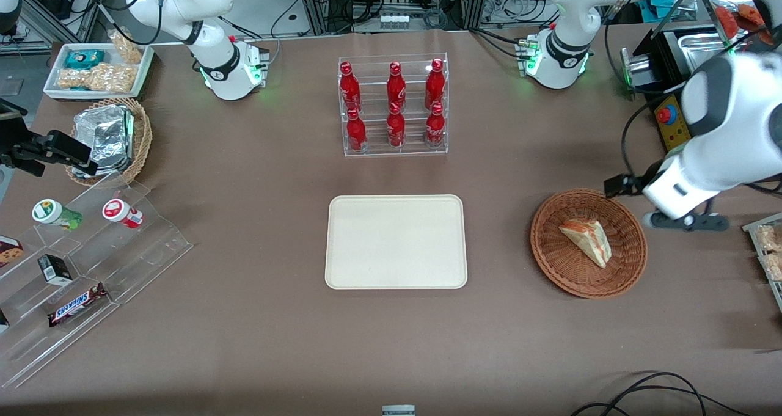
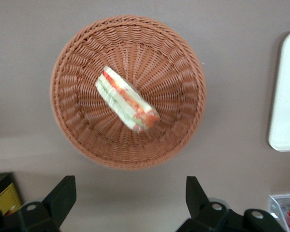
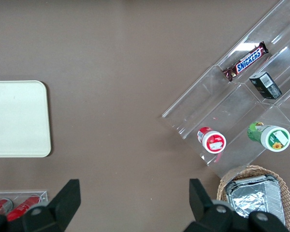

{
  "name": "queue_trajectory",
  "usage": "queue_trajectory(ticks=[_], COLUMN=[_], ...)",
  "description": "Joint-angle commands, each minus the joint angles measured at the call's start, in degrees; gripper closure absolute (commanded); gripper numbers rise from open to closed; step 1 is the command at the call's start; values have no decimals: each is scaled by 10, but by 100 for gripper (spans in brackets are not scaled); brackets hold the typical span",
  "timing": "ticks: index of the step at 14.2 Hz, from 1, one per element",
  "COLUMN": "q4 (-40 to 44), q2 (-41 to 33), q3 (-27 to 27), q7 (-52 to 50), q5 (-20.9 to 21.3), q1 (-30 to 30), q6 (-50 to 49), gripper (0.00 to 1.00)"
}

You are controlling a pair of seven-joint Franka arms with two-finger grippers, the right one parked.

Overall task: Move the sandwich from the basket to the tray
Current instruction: 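Lower the left gripper and grasp the wrapped sandwich in the basket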

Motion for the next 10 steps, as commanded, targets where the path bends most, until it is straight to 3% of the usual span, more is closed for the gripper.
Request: queue_trajectory(ticks=[1, 3, 7, 10], q4=[-96, -128, -103, -86], q2=[-2, 10, 56, 97], q3=[-6, -6, -9, -10], q7=[-28, -82, -381, -511], q5=[-7, -8, -6, 3], q1=[15, 25, 20, 12], q6=[124, 195, 209, 216], gripper=[0, 0, 0, 0])
